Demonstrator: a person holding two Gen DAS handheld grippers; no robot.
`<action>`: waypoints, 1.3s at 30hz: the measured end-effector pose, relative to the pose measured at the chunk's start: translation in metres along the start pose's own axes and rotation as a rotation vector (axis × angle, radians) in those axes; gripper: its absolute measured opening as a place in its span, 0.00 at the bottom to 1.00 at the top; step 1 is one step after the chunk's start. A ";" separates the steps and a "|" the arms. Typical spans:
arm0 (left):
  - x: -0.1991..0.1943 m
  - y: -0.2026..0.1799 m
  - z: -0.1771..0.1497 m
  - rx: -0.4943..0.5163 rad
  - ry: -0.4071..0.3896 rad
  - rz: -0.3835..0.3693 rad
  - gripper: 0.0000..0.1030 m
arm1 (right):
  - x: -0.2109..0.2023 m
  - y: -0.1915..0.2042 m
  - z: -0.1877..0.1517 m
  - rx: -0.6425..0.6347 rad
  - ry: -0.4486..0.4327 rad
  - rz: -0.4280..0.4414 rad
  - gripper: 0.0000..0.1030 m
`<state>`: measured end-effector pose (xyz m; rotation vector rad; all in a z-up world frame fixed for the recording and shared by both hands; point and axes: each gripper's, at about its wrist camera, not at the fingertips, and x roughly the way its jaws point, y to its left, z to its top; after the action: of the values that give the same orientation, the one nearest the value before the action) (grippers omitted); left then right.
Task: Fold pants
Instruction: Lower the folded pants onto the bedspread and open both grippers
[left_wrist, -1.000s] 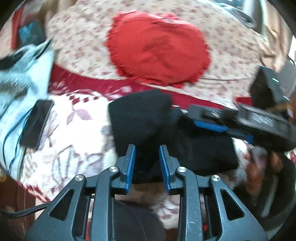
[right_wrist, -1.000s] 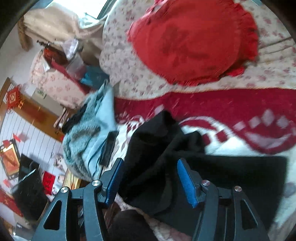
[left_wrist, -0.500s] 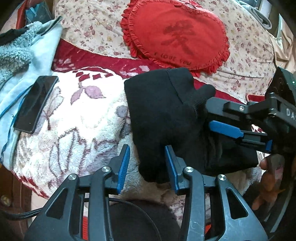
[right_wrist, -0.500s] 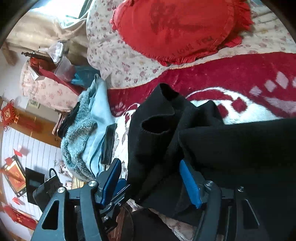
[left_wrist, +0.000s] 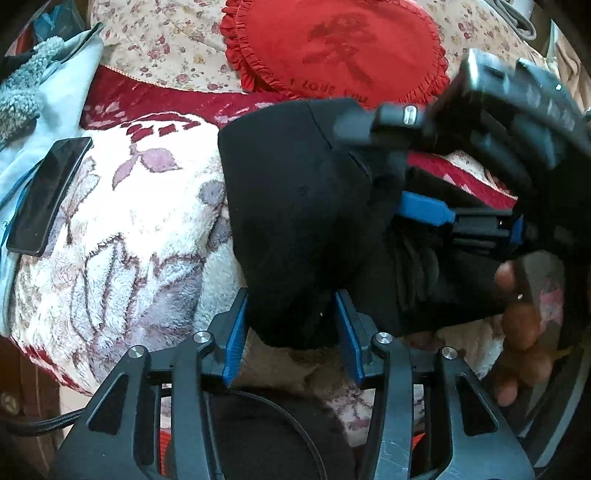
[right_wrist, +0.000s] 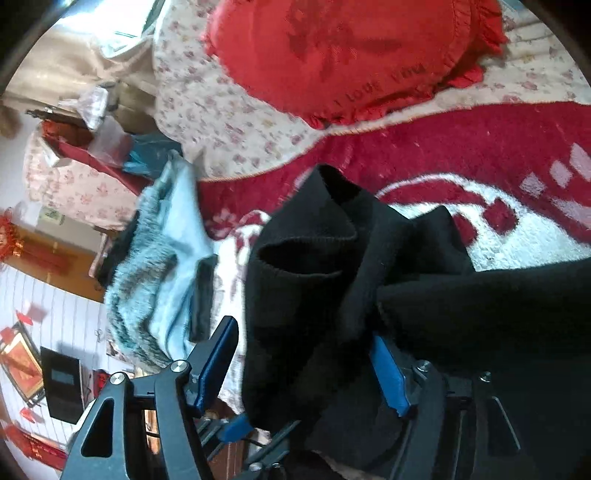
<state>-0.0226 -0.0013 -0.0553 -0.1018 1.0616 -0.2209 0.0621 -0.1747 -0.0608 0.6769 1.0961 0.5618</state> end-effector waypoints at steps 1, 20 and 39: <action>0.001 -0.002 -0.002 0.007 0.002 0.003 0.43 | -0.002 0.000 0.000 0.007 -0.021 0.016 0.69; -0.055 0.003 -0.002 -0.018 -0.026 -0.149 0.45 | -0.073 0.020 -0.016 -0.187 -0.154 0.011 0.17; -0.035 -0.057 0.028 0.081 -0.032 -0.094 0.45 | -0.189 -0.078 -0.054 -0.040 -0.228 -0.334 0.44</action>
<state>-0.0217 -0.0494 -0.0014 -0.0817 1.0161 -0.3460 -0.0498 -0.3490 -0.0193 0.4950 0.9548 0.2126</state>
